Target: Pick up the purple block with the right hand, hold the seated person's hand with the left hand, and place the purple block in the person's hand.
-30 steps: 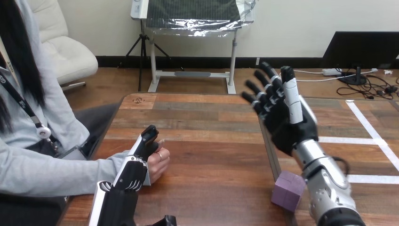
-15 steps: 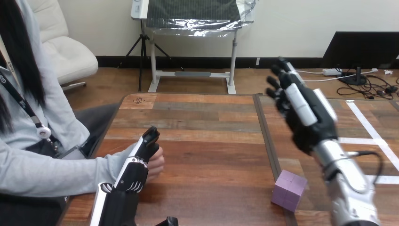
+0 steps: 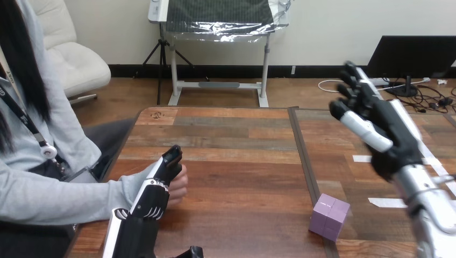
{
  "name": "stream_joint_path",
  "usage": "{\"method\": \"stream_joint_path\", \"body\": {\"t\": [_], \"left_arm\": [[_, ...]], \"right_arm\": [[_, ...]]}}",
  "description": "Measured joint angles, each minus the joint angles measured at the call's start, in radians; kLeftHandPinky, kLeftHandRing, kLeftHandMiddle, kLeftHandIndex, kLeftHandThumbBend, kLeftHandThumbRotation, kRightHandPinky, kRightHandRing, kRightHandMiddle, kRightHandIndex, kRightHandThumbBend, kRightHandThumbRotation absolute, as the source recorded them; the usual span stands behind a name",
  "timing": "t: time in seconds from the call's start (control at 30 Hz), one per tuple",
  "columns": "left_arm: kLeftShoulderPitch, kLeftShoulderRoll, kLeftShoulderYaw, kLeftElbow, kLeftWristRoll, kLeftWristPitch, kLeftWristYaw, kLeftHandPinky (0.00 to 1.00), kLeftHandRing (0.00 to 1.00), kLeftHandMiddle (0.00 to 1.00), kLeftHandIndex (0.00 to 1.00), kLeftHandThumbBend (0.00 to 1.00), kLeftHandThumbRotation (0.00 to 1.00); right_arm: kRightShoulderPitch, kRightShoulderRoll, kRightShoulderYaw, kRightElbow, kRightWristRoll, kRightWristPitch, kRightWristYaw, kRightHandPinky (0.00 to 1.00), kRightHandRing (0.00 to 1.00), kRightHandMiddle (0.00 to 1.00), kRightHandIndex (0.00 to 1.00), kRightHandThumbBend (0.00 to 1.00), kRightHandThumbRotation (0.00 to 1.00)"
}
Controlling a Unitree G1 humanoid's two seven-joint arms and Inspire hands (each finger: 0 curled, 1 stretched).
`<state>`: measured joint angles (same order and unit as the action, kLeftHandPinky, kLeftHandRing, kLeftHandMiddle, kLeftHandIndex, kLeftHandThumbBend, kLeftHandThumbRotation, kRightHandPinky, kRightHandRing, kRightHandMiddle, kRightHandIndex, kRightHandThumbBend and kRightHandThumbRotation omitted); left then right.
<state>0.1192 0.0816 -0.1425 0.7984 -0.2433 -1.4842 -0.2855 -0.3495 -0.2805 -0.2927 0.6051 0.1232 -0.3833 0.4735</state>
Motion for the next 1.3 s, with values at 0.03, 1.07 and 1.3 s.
{"method": "stream_joint_path", "body": {"t": [0.03,1.07,1.3], "left_arm": [[0.000,0.000,0.000,0.000,0.000,0.000,0.000,0.92,0.94,0.94,0.90,1.00,0.63],[0.000,0.000,-0.002,-0.001,-0.008,0.002,-0.001,0.93,0.95,0.95,0.91,1.00,0.64],[0.000,0.000,-0.001,-0.001,-0.007,0.002,-0.001,0.94,0.95,0.95,0.91,1.00,0.63]], "right_arm": [[0.008,-0.008,0.002,-0.010,-0.008,0.000,-0.005,1.00,1.00,0.98,1.00,1.00,0.52],[0.191,-0.151,0.100,-0.189,-0.226,0.119,-0.093,0.90,0.94,0.95,0.95,1.00,0.41],[0.215,-0.162,0.116,-0.202,-0.283,0.129,-0.123,0.88,0.92,0.93,0.94,1.00,0.43]]}}
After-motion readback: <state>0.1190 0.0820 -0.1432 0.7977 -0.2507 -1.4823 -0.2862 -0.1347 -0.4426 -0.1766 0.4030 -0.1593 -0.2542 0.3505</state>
